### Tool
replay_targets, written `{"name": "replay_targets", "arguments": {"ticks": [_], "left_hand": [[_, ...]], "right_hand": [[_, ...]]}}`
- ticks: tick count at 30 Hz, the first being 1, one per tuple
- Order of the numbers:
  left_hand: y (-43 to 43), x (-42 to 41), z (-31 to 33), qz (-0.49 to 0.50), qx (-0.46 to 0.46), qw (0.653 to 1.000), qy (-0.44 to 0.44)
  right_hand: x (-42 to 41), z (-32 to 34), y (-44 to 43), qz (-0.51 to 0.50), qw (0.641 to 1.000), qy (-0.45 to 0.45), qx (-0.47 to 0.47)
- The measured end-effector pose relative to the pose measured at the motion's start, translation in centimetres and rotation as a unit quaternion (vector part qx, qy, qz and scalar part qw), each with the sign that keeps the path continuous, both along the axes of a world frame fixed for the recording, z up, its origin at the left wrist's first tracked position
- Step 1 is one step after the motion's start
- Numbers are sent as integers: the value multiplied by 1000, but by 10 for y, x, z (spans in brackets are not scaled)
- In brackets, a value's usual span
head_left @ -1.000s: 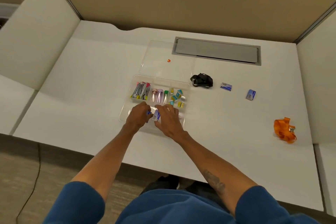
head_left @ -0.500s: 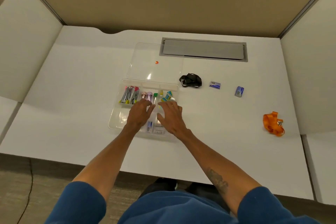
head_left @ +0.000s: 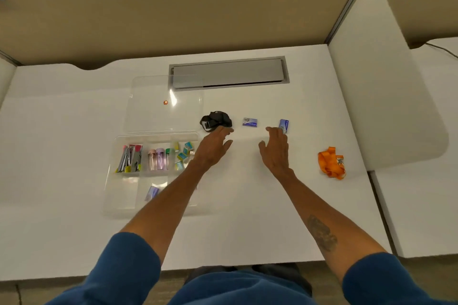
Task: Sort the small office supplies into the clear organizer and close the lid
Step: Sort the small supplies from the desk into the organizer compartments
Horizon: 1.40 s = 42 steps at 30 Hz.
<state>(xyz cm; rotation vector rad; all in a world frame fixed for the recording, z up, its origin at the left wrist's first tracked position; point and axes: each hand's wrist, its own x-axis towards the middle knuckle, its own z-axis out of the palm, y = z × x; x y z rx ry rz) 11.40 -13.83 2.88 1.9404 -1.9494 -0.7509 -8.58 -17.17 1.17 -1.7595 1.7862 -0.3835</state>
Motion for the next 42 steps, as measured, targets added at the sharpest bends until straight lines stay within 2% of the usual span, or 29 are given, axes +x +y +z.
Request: {"name": "replay_targets", "arguments": {"ticks": [3,12,17,19,24,30,37,42], "left_hand": [[-28,-18,-6,-18,29,999,-1],[-97,-51,-29,-52,78,993,-77],[-114,-69,-41,32,96,986,-134],[-116,-77,-46,61,100,984,-133],[-117,-85,-50,60,83,987,-128],[-102,-83,-46,83,81,993,-31],[-67,-64,-29,147,54,982,104],[-36,-38,-13,132,-11,982,134]], "right_hand": [[-26,-3,-21,-3,999,13,32],[-53,-19,-78,52,995,76,44],[-57,-31,-84,64,989,129,39],[-57,-36,-82,71,988,134,29],[-58,-42,-74,72,993,93,27],[-59,-40,-59,82,992,89,26],[-28,-27,-32,-60,991,-111,39],[15,-12,-14,-72,976,-203,28]]}}
